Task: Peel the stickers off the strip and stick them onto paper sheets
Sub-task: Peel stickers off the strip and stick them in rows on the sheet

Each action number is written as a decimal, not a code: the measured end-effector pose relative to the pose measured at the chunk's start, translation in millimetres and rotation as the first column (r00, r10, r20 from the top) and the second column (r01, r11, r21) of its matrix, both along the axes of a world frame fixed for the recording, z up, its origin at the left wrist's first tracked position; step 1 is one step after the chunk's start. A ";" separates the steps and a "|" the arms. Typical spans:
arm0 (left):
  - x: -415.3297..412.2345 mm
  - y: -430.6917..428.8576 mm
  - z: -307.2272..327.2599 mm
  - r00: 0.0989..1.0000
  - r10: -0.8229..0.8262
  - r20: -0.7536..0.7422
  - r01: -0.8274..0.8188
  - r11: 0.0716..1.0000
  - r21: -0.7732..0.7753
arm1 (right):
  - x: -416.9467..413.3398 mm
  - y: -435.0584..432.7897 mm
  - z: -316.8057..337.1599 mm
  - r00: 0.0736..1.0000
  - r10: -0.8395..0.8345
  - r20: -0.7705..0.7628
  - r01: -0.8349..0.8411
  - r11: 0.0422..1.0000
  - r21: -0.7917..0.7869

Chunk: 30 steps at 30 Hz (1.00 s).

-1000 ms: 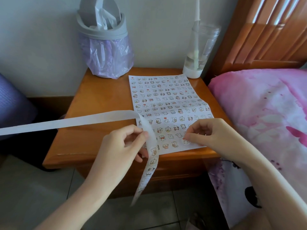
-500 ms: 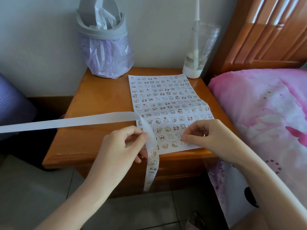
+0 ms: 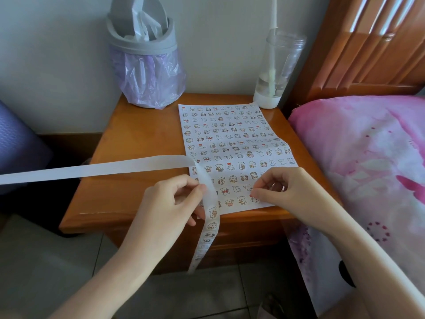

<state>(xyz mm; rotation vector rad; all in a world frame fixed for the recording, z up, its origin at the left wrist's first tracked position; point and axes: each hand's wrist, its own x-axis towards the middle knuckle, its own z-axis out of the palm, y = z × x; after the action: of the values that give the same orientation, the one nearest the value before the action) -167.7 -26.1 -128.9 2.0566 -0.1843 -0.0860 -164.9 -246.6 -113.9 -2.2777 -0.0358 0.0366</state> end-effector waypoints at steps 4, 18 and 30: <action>-0.6 -0.2 0.6 1.000 -0.003 -0.002 0.003 1.000 -0.002 | -0.7 1.6 -1.3 1.000 -0.001 0.010 0.001 1.000 0.011; -0.5 -0.9 0.9 1.000 -0.009 0.013 0.009 1.000 0.027 | 2.4 -3.3 -10.1 1.000 0.028 -0.014 -0.028 0.999 -0.035; 1.9 1.8 3.6 0.999 -0.003 -0.040 -0.001 0.994 -0.107 | -10.3 14.0 1.5 0.992 0.048 0.120 -0.060 0.993 0.100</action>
<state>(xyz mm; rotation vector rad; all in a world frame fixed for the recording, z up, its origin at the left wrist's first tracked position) -165.8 -24.4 -125.3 1.9465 -0.1616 -0.1155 -175.2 -232.6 -112.5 -2.1725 -0.1582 -0.0697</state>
